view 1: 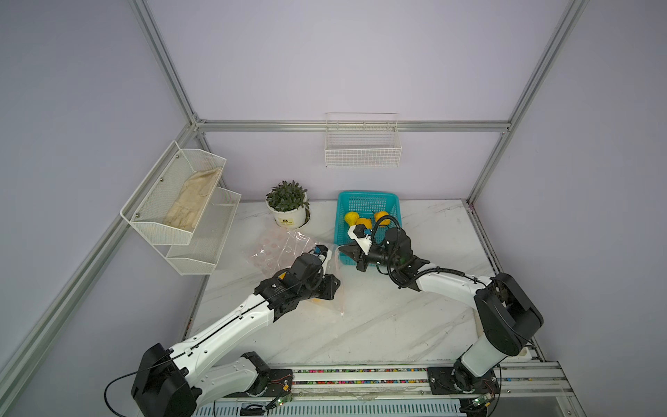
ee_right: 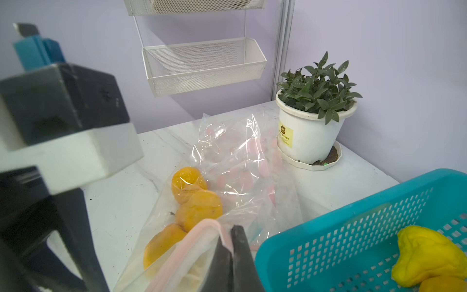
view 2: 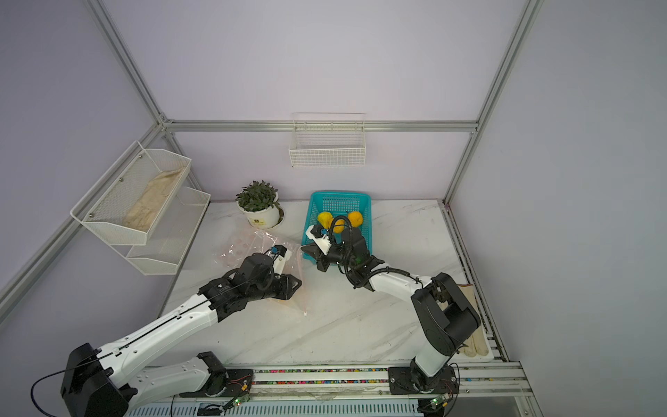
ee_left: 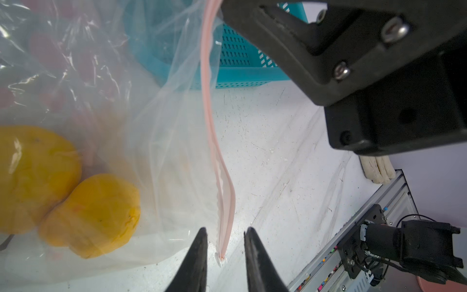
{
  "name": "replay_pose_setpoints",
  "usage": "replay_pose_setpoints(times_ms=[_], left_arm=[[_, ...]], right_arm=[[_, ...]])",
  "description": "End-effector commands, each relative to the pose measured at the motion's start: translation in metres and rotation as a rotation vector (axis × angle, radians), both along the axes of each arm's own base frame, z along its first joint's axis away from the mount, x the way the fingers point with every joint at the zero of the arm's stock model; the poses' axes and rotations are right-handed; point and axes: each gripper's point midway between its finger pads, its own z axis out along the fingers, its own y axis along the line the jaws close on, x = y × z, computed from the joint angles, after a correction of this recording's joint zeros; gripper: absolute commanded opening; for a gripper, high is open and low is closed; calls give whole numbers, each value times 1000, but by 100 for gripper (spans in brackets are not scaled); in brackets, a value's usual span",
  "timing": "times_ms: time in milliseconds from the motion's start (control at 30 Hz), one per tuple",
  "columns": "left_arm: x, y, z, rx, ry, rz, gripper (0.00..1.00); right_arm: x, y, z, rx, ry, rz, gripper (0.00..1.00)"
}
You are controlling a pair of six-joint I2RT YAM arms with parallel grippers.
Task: Open the zip-top bag and take out the pear
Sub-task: Open the zipper of the food storage bag at the center of the board.
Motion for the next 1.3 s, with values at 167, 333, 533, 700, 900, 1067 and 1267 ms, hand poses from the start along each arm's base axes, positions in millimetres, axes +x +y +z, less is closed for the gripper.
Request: replay_pose_setpoints(times_ms=[167,333,533,700,900,1067,1267], left_arm=[[5,-9,-13,-4,14,43,30],[9,-6,-22,32,29,78,26],[8,-1,-26,42,32,100,24],[7,2,-18,22,18,111,30],[6,8,-20,26,12,139,26],[8,2,-32,48,52,122,22],[11,-1,-41,58,62,120,22]], right_arm=[[-4,14,19,-7,9,-31,0],[-9,17,23,5,7,-25,0],[-8,16,28,11,4,-32,0],[-6,15,25,7,14,-45,0],[-5,16,26,15,19,-49,0],[-6,17,29,20,16,-45,0],[-9,18,33,34,25,-32,0]])
